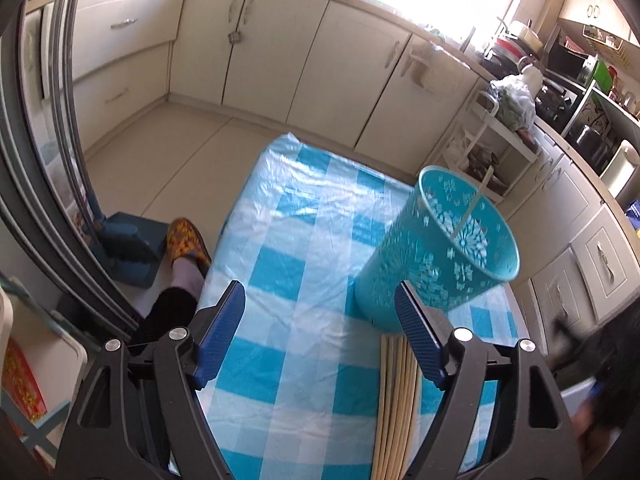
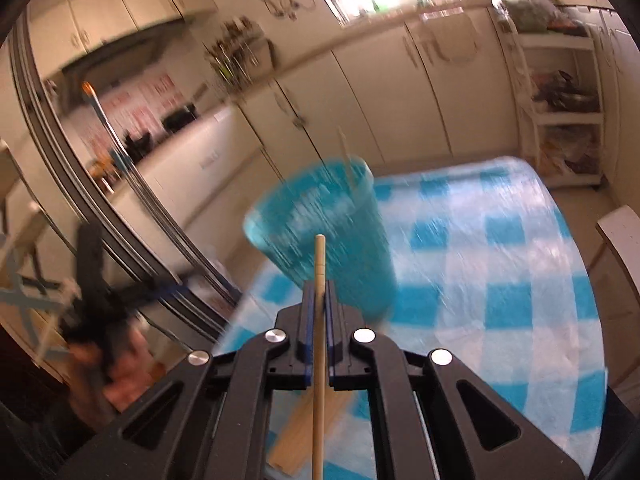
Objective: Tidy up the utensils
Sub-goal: 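Grasp one wooden chopstick with the right gripper and lift it, then carry the chopstick over the basket and open the right gripper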
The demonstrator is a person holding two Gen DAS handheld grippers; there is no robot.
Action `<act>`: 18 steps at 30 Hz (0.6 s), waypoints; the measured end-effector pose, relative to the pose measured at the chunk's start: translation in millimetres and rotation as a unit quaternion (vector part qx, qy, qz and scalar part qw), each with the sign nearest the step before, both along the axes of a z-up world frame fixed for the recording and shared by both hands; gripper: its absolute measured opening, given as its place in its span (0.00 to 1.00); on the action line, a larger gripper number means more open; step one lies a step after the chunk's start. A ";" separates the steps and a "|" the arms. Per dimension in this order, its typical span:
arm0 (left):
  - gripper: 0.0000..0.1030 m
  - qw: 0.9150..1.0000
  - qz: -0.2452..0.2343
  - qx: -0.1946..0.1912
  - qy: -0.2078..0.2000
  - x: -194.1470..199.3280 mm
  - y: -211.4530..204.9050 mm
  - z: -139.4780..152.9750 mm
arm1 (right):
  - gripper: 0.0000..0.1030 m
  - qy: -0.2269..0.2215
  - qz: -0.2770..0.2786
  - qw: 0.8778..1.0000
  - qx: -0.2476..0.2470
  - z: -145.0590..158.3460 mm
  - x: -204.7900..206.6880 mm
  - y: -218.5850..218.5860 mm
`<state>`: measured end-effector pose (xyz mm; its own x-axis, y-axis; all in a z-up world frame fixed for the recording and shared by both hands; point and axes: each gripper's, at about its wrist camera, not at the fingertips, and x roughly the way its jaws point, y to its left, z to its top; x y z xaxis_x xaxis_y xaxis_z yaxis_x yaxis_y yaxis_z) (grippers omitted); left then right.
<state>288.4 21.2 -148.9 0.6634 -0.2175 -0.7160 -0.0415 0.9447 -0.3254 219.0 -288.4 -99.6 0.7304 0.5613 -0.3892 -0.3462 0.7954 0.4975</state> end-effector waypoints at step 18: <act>0.76 1.000 -0.018 -0.014 0.006 -18.2 -5.2 -8.4 | 0.06 -0.092 -0.144 0.985 -0.031 37.1 129.0 46.9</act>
<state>270.2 16.0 -157.3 0.6456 -0.2606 -0.7178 -0.0128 0.9361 -0.3514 348.0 -241.5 -62.5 0.9172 0.3004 -0.2619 -0.1823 0.9007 0.3944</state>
